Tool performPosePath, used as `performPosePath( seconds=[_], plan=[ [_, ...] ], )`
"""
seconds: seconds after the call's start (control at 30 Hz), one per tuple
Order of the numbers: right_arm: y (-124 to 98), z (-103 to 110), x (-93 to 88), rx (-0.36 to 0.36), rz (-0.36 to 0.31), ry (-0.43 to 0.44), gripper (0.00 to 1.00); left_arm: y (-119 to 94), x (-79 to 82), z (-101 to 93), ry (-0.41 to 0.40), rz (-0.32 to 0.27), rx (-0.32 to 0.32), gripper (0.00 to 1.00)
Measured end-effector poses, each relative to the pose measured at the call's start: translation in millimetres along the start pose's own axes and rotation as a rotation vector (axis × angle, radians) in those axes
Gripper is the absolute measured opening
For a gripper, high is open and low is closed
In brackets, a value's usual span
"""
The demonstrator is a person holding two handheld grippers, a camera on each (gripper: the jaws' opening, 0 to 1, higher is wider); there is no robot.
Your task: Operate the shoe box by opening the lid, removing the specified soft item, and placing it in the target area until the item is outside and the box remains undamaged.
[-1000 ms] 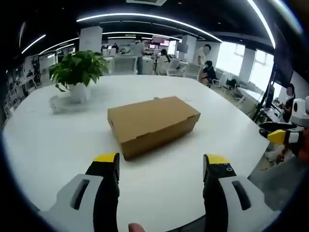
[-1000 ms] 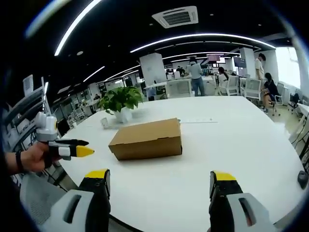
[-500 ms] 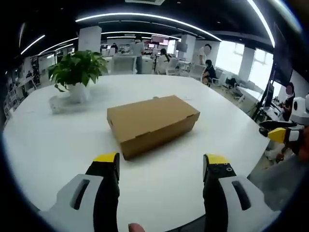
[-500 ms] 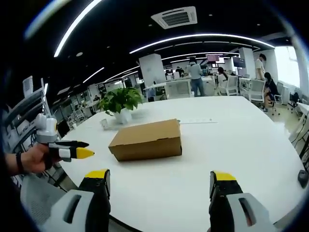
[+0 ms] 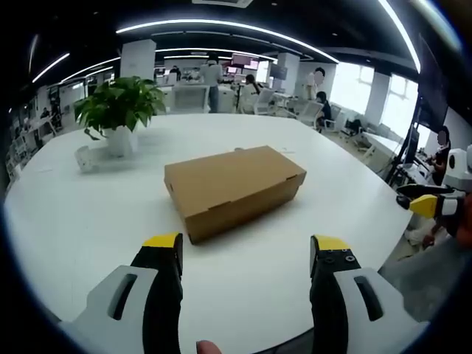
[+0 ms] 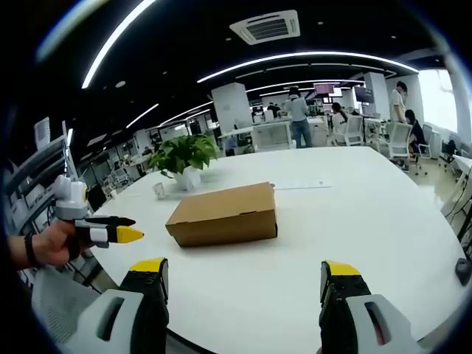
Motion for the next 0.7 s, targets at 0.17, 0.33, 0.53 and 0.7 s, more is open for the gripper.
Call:
performPosePath(
  seconds=[0.17,0.33,0.53,0.7],
  plan=[
    [0.1,-0.3,-0.3,-0.001,0.001,-0.001,0.84,0.4,0.0,0.4,0.000,0.000,0.000,0.69],
    [0.2,-0.4,-0.8,0.002,0.004,0.001,0.84,0.7,-0.1,-0.5,0.003,0.000,0.000,0.69],
    [2.3,2.1,-1.6,0.011,0.017,-0.017,0.84,-0.8,0.8,1.3,-0.010,-0.008,0.004,0.69],
    [3.1,2.4,-2.0,0.014,0.018,-0.020,0.83,-1.4,1.2,0.4,-0.007,-0.012,0.003,0.69]
  ],
)
Point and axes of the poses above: the point that each gripper's makers call its tool centre point, and the gripper's own axes: y roughly forward along the fingers, z roughly to its left, x roughly out of its top, the point moved 10 cm from there along -y, roughly backward along the fingers, and after that the axes turned 15 degrees about z, right-handed, at the moved point
